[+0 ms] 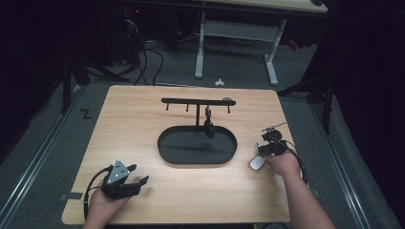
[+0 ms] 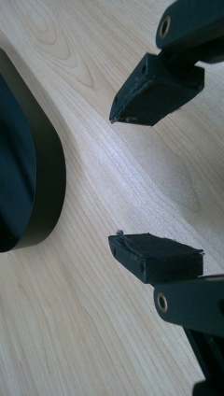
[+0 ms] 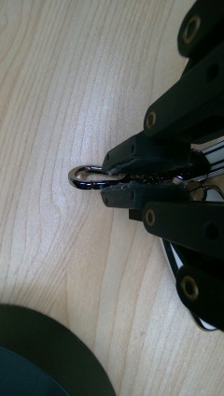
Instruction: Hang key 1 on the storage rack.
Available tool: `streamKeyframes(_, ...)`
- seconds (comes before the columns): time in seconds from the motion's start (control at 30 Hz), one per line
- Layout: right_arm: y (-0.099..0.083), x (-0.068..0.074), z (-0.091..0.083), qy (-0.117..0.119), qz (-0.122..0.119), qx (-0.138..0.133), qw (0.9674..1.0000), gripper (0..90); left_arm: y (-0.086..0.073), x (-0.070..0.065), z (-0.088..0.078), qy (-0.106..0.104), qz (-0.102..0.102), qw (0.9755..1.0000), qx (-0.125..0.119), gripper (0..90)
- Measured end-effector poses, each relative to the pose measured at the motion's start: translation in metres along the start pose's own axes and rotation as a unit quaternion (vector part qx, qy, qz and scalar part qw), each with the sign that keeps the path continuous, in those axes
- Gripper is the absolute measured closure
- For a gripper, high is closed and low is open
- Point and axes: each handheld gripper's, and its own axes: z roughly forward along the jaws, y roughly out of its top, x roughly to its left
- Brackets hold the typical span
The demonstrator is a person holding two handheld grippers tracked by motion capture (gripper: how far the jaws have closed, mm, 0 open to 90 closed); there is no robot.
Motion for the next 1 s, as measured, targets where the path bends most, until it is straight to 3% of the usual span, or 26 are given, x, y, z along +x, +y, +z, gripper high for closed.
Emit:
streamKeyframes(0.33, -0.0023, -0.0072, -0.002, 0.011, 0.029, -0.014, 0.9994, 85.4, -0.0005, -0.0007, 0.001, -0.004, 0.004, 1.0, 0.004, 34.8)
streamKeyframes(0.7, -0.0043, -0.0075, 0.0042, 0.004, 0.023, -0.001, 0.9997, 83.1, -0.0004, -0.0013, 0.002, -0.008, 0.007, 0.9999, 0.008, 35.0)
streamKeyframes(1.0, -0.0024, -0.0062, 0.0045, 0.0, -0.001, 0.006, 1.0, 83.3, 0.0003, -0.0011, 0.0006, -0.005, 0.01, 0.9999, 0.002, 35.0)
